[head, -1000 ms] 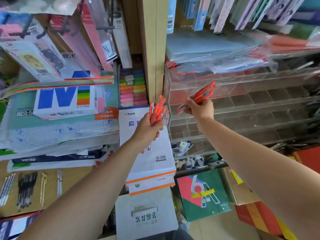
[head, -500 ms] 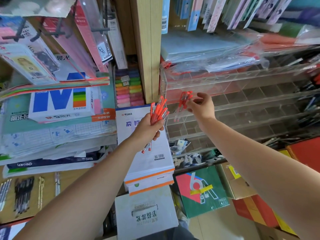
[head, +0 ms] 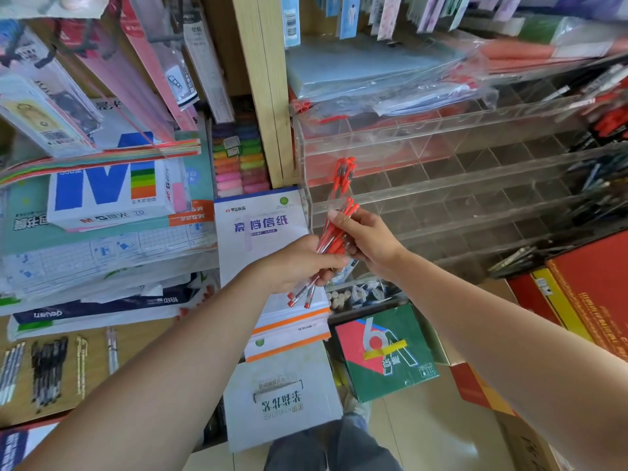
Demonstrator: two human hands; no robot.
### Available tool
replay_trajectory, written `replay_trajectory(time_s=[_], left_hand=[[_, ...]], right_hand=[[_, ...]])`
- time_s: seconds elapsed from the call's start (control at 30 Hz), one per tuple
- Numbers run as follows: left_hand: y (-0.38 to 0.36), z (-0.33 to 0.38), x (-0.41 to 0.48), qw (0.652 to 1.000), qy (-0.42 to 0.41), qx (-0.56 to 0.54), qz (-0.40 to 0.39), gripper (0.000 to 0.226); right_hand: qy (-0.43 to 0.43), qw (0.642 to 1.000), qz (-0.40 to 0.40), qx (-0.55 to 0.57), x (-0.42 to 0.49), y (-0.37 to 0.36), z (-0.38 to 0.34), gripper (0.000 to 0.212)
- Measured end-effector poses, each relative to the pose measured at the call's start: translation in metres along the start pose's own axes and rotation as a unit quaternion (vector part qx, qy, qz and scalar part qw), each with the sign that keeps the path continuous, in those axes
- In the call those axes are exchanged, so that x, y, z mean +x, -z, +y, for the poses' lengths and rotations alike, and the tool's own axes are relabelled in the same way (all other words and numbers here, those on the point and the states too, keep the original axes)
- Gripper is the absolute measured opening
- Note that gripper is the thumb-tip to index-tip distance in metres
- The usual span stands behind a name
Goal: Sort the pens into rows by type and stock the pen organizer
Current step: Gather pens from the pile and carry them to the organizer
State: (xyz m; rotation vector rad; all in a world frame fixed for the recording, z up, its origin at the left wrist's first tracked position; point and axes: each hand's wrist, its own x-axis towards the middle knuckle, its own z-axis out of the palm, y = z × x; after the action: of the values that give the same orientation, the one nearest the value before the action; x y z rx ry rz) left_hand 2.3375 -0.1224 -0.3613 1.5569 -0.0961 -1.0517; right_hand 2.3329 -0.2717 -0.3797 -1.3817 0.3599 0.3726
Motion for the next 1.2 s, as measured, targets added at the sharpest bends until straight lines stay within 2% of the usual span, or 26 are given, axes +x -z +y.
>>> replay_trajectory(time_s=[0.13,0.27,0.53,0.7,0.8,0.93,1.0,1.1,1.2], left_hand=[[-0.007,0.006,0.003,0.998,0.046,0.022,-0.033,0.014],[-0.011,0.011,0.006,0.994,0.083,0.045,-0.047,0.010],[0.000,0.012,0.014,0.987,0.122,0.108,0.006,0.015],[0.005,0.013,0.022,0.989,0.072,0.109,0.071,0.010],[0.009,0.017,0.024,0.989,0.055,0.106,0.084,0.013],[0.016,0.025,0.031,0.986,0.021,0.071,0.148,0.042],[0.021,0.027,0.037,0.968,-0.016,0.126,0.214,0.050],[0.031,0.031,0.041,0.912,-0.061,0.256,0.314,0.052],[0.036,0.030,0.041,0.893,-0.071,0.328,0.301,0.052]], right_hand=[[-0.016,1.000,0.003,0.015,-0.005,0.007,0.001,0.026],[-0.036,0.999,-0.024,0.017,-0.007,0.014,0.001,0.020],[-0.015,0.988,0.151,0.037,0.006,0.031,-0.011,0.016],[-0.032,0.984,0.154,0.080,0.014,0.030,-0.014,0.011],[-0.039,0.987,0.146,0.054,0.017,0.028,-0.019,0.014],[0.014,0.982,0.185,0.029,0.020,0.034,-0.037,0.010],[0.060,0.972,0.223,0.038,0.023,0.037,-0.050,0.010],[0.105,0.954,0.274,0.062,0.029,0.039,-0.067,0.013],[0.122,0.944,0.303,0.052,0.036,0.037,-0.071,0.017]])
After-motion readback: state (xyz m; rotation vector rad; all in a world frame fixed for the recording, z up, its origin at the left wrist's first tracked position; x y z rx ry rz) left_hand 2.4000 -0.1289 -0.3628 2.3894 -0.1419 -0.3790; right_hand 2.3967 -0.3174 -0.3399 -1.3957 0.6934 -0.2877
